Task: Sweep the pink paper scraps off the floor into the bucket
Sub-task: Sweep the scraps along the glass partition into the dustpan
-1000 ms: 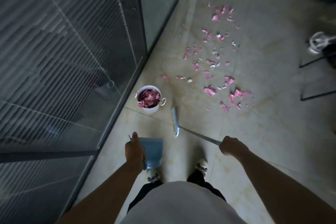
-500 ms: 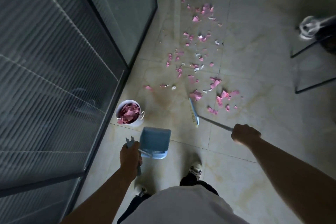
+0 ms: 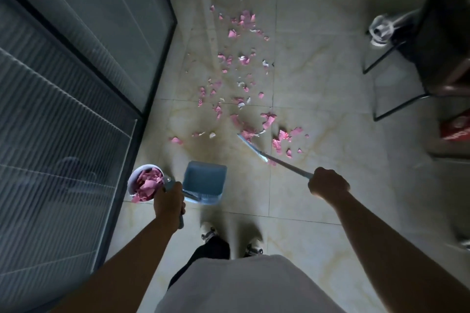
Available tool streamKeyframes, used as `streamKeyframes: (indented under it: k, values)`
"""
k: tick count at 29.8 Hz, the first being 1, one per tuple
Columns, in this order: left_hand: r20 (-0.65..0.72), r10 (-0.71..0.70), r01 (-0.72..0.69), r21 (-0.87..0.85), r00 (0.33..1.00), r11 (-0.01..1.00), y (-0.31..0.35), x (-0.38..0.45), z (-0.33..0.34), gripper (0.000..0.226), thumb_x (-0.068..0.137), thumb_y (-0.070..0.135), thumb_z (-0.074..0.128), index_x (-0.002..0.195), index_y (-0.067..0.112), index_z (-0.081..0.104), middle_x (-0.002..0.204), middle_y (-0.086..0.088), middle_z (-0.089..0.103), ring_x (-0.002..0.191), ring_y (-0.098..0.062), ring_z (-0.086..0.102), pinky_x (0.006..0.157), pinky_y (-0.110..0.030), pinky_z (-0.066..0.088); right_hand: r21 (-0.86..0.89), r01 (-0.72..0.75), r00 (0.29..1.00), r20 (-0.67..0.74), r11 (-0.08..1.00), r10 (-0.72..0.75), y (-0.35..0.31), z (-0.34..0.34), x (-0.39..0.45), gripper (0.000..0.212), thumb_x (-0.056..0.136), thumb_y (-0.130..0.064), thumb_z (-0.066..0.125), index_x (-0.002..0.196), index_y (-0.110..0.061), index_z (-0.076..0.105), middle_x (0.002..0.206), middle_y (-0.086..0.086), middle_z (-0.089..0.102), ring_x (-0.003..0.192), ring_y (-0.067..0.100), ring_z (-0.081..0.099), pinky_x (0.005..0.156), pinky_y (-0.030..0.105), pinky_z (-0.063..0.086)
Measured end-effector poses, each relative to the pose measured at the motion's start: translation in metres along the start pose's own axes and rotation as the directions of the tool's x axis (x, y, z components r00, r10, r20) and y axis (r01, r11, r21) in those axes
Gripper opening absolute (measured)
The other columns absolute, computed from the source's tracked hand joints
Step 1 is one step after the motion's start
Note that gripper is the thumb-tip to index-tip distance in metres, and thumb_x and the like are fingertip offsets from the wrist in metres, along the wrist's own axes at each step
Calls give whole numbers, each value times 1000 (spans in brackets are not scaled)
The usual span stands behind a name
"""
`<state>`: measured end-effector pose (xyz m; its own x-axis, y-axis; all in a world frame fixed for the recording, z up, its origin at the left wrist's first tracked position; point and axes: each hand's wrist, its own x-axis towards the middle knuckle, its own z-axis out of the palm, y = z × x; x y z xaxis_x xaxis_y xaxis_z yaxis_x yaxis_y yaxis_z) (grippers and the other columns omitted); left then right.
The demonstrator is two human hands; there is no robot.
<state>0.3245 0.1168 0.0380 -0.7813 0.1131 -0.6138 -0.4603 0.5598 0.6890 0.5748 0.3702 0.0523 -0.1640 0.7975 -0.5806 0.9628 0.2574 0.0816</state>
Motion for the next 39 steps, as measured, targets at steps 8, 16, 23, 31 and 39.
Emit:
streamKeyframes:
  k: [8,16,23,31,39]
  values:
    - [113,78,-103,240,991,965,50,69,43,33,79,36,50,80,4,59,49,-6,49,41,-23,45,47,-28,40,53,-105,993,-49,993,108,5,-21,47,22,96,-23,45,112,-9,51,112,11,62,105,31,62,84,37,49]
    - [280,128,-273,575,951,771,87,144,77,28,94,29,43,91,10,63,84,-14,69,81,-37,66,76,-37,54,207,-190,982,52,960,183,-65,-55,153,29,94,-11,47,118,6,46,109,20,59,116,37,56,93,39,46]
    - [343,67,-265,573,937,775,90,189,99,28,95,27,48,116,15,61,110,-9,68,105,-31,62,86,-34,46,330,-254,960,203,909,194,-121,-65,234,33,93,-13,50,118,7,55,80,15,58,82,34,61,60,30,46]
    - [373,15,-240,565,928,789,94,202,127,17,96,24,46,104,13,56,91,-2,62,86,-25,59,75,-29,39,8,-32,962,271,999,29,-99,-43,200,28,89,-12,45,115,-9,52,115,13,61,104,29,60,76,29,44]
    - [323,-88,-139,616,942,776,100,196,147,26,90,20,49,115,12,54,100,-11,65,87,-29,58,74,-32,44,-129,51,984,174,990,-28,-42,-79,195,14,94,-22,44,105,-20,53,110,2,62,97,23,62,85,33,50]
